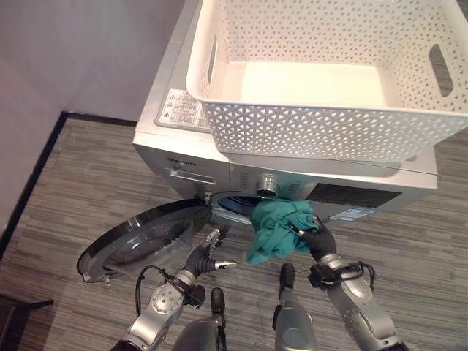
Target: Grab the laundry basket,head to the washer,open it,put in the laundry and shut it.
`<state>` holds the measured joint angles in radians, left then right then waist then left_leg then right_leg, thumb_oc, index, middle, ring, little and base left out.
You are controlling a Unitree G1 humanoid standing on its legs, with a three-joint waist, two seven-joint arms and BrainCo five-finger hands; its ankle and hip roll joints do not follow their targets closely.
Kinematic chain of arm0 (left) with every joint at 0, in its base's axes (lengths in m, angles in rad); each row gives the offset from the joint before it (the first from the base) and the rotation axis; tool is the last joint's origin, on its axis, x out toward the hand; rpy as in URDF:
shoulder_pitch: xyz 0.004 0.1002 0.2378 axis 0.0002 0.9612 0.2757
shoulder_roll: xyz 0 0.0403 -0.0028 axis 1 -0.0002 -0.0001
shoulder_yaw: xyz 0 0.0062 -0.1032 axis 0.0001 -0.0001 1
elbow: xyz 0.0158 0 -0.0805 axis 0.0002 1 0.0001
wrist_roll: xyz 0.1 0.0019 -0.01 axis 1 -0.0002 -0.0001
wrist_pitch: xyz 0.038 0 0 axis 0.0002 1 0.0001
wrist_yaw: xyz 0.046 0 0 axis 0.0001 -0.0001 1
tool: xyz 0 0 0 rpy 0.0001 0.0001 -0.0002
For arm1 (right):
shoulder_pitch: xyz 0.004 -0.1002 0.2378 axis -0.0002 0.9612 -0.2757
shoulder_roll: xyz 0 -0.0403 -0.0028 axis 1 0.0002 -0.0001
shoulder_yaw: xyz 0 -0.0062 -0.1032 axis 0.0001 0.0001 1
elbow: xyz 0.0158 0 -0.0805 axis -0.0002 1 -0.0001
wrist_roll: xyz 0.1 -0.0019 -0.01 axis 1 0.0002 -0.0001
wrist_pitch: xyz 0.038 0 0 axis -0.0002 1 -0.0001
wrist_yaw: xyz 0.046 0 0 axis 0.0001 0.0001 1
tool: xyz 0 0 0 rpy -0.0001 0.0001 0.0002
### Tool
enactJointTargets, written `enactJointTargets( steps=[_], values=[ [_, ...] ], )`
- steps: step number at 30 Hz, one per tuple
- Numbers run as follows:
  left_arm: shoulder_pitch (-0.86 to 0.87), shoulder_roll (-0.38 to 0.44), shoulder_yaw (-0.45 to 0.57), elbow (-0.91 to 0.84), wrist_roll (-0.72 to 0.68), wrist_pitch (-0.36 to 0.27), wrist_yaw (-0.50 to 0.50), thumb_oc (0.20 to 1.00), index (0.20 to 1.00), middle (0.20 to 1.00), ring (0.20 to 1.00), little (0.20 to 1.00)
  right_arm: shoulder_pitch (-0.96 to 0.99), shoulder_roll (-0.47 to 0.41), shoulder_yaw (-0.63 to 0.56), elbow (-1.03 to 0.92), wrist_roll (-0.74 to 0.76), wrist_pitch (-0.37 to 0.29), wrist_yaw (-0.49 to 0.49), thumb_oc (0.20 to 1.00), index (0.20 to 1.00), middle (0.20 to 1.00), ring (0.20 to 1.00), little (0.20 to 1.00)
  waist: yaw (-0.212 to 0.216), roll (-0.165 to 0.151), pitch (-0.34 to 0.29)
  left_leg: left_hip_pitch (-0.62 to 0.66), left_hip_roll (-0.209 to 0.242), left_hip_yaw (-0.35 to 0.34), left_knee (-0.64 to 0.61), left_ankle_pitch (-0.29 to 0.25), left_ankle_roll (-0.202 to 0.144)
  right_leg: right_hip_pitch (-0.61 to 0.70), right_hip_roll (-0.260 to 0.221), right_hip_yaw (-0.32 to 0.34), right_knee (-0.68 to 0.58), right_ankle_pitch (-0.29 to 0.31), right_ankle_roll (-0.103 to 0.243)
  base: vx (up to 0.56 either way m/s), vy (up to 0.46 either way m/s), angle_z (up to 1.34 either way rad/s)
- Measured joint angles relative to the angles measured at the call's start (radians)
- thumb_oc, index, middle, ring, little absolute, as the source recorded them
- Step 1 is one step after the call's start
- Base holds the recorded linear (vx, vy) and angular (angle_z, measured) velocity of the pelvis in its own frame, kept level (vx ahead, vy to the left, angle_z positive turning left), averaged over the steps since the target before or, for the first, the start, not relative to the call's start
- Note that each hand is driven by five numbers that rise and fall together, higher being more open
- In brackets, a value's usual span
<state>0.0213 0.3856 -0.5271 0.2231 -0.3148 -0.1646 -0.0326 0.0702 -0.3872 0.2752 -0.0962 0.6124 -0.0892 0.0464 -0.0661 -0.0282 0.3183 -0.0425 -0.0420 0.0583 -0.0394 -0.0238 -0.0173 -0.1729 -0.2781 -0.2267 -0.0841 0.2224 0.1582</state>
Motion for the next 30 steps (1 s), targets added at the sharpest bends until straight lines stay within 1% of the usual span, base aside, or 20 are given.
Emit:
enactJointTargets(
  steps=[2, 3, 6, 9, 11, 12, 14, 16, 17, 18, 19, 20, 21, 22, 23, 24, 26, 30],
  values=[
    [-0.003, 0.000, -0.006, 0.023, 0.000, 0.005, 0.000, 1.000, 1.000, 1.000, 1.000, 1.000, -0.008, 0.000, 0.012, -0.009, 0.002, 0.000, -0.002, 0.200, 0.200, 0.200, 0.200, 0.200, -0.001, -0.004, 0.001, -0.002, 0.000, 0.000, 0.000, 0.000, 0.000, -0.001, -0.001, 0.000, 0.000, 0.000, 0.000, 0.00, 0.000, 0.00],
    [-0.018, -0.002, -0.006, 0.046, 0.000, 0.018, 0.002, 1.000, 1.000, 1.000, 1.000, 1.000, -0.020, 0.002, 0.027, -0.014, 0.002, 0.000, -0.003, 0.200, 0.200, 0.200, 0.200, 0.200, -0.002, -0.008, 0.000, -0.009, 0.000, -0.002, 0.002, 0.000, 0.000, -0.004, 0.000, -0.001, 0.000, 0.000, 0.000, -0.03, -0.024, 0.07],
    [-0.053, -0.005, -0.008, 0.061, 0.002, 0.021, 0.013, 1.000, 1.000, 1.000, 1.000, 1.000, -0.039, 0.009, 0.045, -0.015, 0.003, -0.001, -0.015, 0.200, 0.200, 0.200, 0.200, 0.200, 0.001, -0.010, 0.000, -0.018, 0.001, -0.015, 0.004, 0.000, 0.000, -0.007, -0.002, -0.007, 0.000, 0.000, 0.000, -0.03, -0.030, 0.08],
    [-0.111, -0.015, -0.008, 0.070, 0.021, 0.023, 0.033, 1.000, 1.000, 1.000, 1.000, 1.000, -0.061, 0.022, 0.063, -0.015, 0.004, -0.001, -0.026, 0.200, 0.200, 0.200, 0.200, 0.200, 0.001, -0.016, -0.001, -0.056, 0.000, -0.023, 0.021, 0.001, -0.001, -0.031, -0.003, -0.016, 0.000, 0.003, -0.004, -0.02, -0.019, 0.11],
    [-0.153, -0.022, -0.017, 0.077, 0.078, 0.022, 0.060, 1.000, 1.000, 1.000, 1.000, 1.000, -0.079, 0.025, 0.082, -0.014, 0.013, -0.002, -0.029, 0.200, 0.200, 0.200, 0.200, 0.200, 0.001, -0.019, 0.000, -0.080, 0.001, -0.028, 0.032, 0.002, -0.002, -0.045, -0.003, -0.023, 0.000, 0.007, -0.009, -0.02, -0.023, 0.11],
    [-0.195, -0.033, -0.036, 0.084, 0.136, 0.023, 0.081, 1.000, 1.000, 1.000, 1.000, 1.000, -0.094, 0.025, 0.099, -0.014, 0.022, -0.002, -0.035, 0.200, 0.200, 0.200, 0.200, 0.200, 0.002, -0.019, 0.000, -0.085, 0.001, -0.031, 0.035, 0.002, -0.002, -0.047, -0.003, -0.026, 0.000, 0.007, -0.010, -0.02, -0.025, 0.08],
    [-0.258, -0.046, -0.058, 0.119, 0.197, 0.012, 0.109, 1.000, 1.000, 1.000, 1.000, 1.000, -0.123, 0.026, 0.128, -0.014, 0.023, -0.003, -0.046, 0.200, 0.200, 0.200, 0.200, 0.200, 0.002, -0.020, 0.000, -0.091, 0.002, -0.033, 0.038, 0.002, -0.002, -0.050, -0.003, -0.027, 0.000, 0.008, -0.011, -0.03, -0.036, 0.03],
    [-0.315, -0.119, -0.073, 0.192, 0.223, -0.012, 0.166, 1.000, 1.000, 1.000, 1.000, 1.000, -0.169, 0.050, 0.177, -0.015, 0.042, -0.007, -0.068, 0.200, 0.200, 0.200, 0.200, 0.200, -0.001, -0.024, 0.002, -0.099, 0.002, -0.031, 0.041, 0.003, -0.004, -0.058, -0.002, -0.027, 0.000, 0.011, -0.014, -0.05, -0.044, -0.02],
    [-0.364, -0.160, -0.091, 0.282, 0.265, -0.017, 0.205, 1.000, 1.000, 1.000, 1.000, 1.000, -0.221, 0.056, 0.214, -0.015, 0.044, -0.014, -0.079, 0.200, 0.200, 0.200, 0.200, 0.200, 0.001, -0.033, 0.006, -0.107, 0.004, -0.029, 0.043, 0.004, -0.006, -0.068, 0.000, -0.025, 0.000, 0.013, -0.017, -0.05, -0.042, -0.04],
    [-0.391, -0.175, -0.115, 0.321, 0.308, -0.024, 0.242, 1.000, 1.000, 1.000, 1.000, 1.000, -0.246, 0.058, 0.235, -0.015, 0.047, -0.027, -0.088, 0.200, 0.200, 0.200, 0.200, 0.200, 0.000, -0.039, 0.009, -0.118, 0.004, -0.028, 0.049, 0.004, -0.007, -0.075, 0.001, -0.024, 0.000, 0.016, -0.020, -0.04, -0.043, -0.03],
    [-0.433, -0.175, -0.158, 0.356, 0.378, -0.034, 0.297, 1.000, 1.000, 1.000, 1.000, 1.000, -0.278, 0.058, 0.260, -0.015, 0.069, -0.042, -0.097, 0.200, 0.200, 0.200, 0.200, 0.200, 0.000, -0.050, 0.014, -0.137, 0.004, -0.028, 0.059, 0.004, -0.007, -0.091, 0.002, -0.023, 0.001, 0.020, -0.025, -0.03, -0.027, -0.03],
    [-0.456, -0.174, -0.181, 0.373, 0.439, -0.041, 0.339, 1.000, 1.000, 1.000, 1.000, 1.000, -0.290, 0.057, 0.271, -0.015, 0.086, -0.053, -0.103, 0.200, 0.200, 0.200, 0.200, 0.200, 0.000, -0.058, 0.021, -0.140, 0.005, -0.024, 0.061, 0.005, -0.008, -0.096, 0.003, -0.019, 0.002, 0.022, -0.026, -0.02, -0.031, -0.05],
    [-0.479, -0.173, -0.193, 0.398, 0.522, -0.043, 0.396, 1.000, 1.000, 1.000, 1.000, 1.000, -0.291, 0.056, 0.278, -0.015, 0.099, -0.069, -0.111, 0.200, 0.200, 0.200, 0.200, 0.200, -0.001, -0.069, 0.026, -0.145, 0.005, -0.022, 0.064, 0.005, -0.009, -0.100, 0.003, -0.016, 0.003, 0.025, -0.027, -0.02, -0.030, -0.07],
    [-0.486, -0.167, -0.194, 0.401, 0.555, -0.043, 0.424, 1.000, 1.000, 1.000, 1.000, 1.000, -0.291, 0.057, 0.281, -0.015, 0.116, -0.083, -0.111, 0.200, 0.200, 0.200, 0.200, 0.200, -0.003, -0.075, 0.029, -0.150, 0.005, -0.019, 0.068, 0.005, -0.009, -0.108, 0.002, -0.012, 0.006, 0.025, -0.028, -0.02, -0.038, -0.06],
    [-0.508, -0.166, -0.199, 0.441, 0.594, -0.043, 0.461, 1.000, 1.000, 1.000, 1.000, 1.000, -0.298, 0.058, 0.285, -0.015, 0.131, -0.094, -0.121, 0.200, 0.200, 0.200, 0.200, 0.200, -0.002, -0.085, 0.038, -0.153, 0.005, -0.016, 0.071, 0.005, -0.009, -0.110, 0.002, -0.009, 0.006, 0.028, -0.029, -0.02, -0.024, -0.05],
    [-0.510, -0.160, -0.203, 0.443, 0.605, -0.042, 0.474, 1.000, 1.000, 1.000, 1.000, 1.000, -0.303, 0.060, 0.288, -0.015, 0.136, -0.095, -0.127, 0.200, 0.200, 0.200, 0.200, 0.200, -0.002, -0.087, 0.040, -0.153, 0.005, -0.016, 0.072, 0.005, -0.009, -0.110, 0.002, -0.008, 0.006, 0.030, -0.029, 0.00, 0.000, 0.00],
    [-0.508, -0.137, -0.243, 0.425, 0.653, -0.045, 0.496, 1.000, 1.000, 1.000, 1.000, 1.000, -0.306, 0.062, 0.295, -0.016, 0.162, -0.107, -0.134, 0.200, 0.200, 0.200, 0.200, 0.200, -0.001, -0.089, 0.041, -0.157, 0.004, -0.017, 0.072, 0.005, -0.009, -0.113, 0.002, -0.008, 0.006, 0.030, -0.029, 0.00, 0.000, 0.00],
    [-0.490, -0.147, -0.242, 0.425, 0.679, -0.045, 0.514, 1.000, 1.000, 1.000, 1.000, 1.000, -0.308, 0.063, 0.295, -0.025, 0.162, -0.119, -0.137, 0.200, 0.200, 0.200, 0.200, 0.200, 0.001, -0.093, 0.046, -0.172, 0.004, -0.019, 0.076, 0.006, -0.010, -0.125, 0.002, -0.008, 0.006, 0.032, -0.031, 0.00, 0.000, 0.00]
  ],
)
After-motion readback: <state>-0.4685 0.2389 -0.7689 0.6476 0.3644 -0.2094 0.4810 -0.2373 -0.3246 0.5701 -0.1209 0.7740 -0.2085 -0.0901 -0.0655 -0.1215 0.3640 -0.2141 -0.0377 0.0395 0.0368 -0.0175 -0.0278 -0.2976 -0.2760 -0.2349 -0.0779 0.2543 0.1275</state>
